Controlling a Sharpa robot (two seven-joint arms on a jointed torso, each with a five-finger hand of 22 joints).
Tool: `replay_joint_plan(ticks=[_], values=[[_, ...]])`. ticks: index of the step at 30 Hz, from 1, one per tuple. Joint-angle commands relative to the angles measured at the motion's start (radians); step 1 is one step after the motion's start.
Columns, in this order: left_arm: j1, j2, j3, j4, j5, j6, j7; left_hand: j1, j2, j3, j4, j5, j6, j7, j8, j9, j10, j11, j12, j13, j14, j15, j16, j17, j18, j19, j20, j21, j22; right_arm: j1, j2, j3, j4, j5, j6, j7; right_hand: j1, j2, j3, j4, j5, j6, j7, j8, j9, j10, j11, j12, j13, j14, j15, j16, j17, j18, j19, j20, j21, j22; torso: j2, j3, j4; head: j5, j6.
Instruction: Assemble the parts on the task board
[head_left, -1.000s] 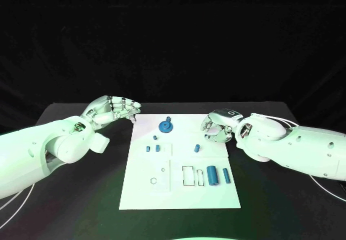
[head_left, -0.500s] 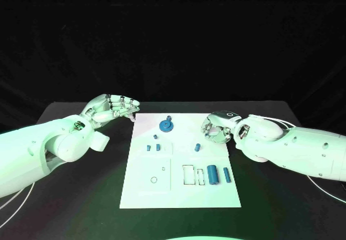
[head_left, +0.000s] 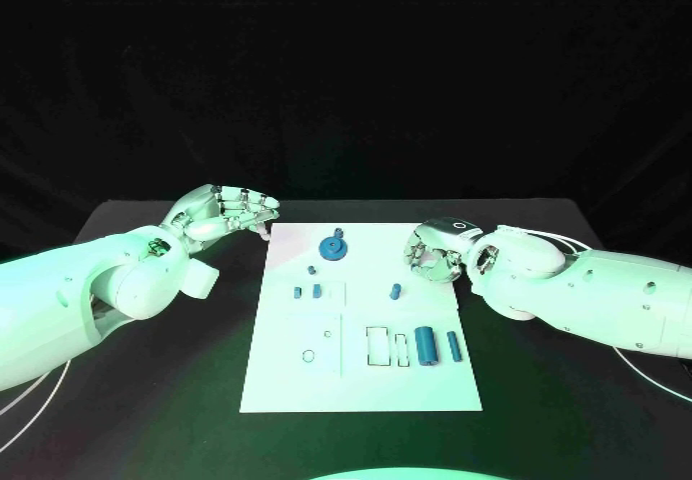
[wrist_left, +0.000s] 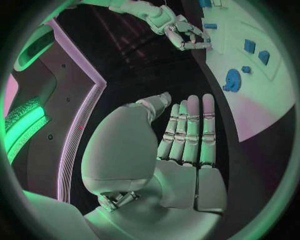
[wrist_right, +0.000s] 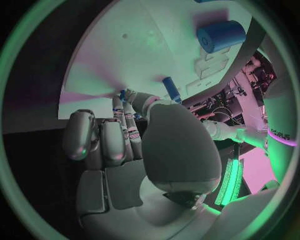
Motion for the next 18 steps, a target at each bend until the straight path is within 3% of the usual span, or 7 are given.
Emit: replay_joint_plan(ticks=[1,18], values=[[0.000,0.000,0.001,0.000,0.007,-0.001,-0.007,0.006,0.001,-0.005,-0.001,-0.004,0.004,0.003,0.002,0.001,-0.001,-0.002,0.001,-0.001,0.007,0.000,-0.005,-0.001,0.013,0.007,0.000,-0.004,-0.001,-0.002,-0.001,-0.001,0.000,-0.044,0.039,-0.022,0.013,-0.001,-0.002,-0.012,0.005,0.004,-0.001,0.003,0.002,0.017,-0.010,0.002,0.005,0.025,-0.008,0.005,0.000,-0.008,0.007,-0.001,0.009,0.006,-0.001,0.0002,-0.0007,0.000,-0.001],[0.000,0.000,0.001,-0.003,-0.002,0.024,-0.031,0.006,0.001,-0.007,-0.001,-0.005,0.003,0.004,0.001,0.001,-0.003,-0.001,0.000,-0.002,0.009,0.001,-0.007,-0.002,0.013,0.009,0.000,-0.005,-0.001,-0.003,0.005,-0.002,0.007,-0.073,0.061,-0.045,-0.001,-0.021,-0.005,-0.018,0.004,-0.001,0.000,0.003,0.004,0.016,-0.008,-0.004,0.007,0.024,-0.007,0.007,-0.003,-0.010,0.008,-0.001,0.017,0.014,-0.002,-0.0016,0.0003,-0.001,-0.004]])
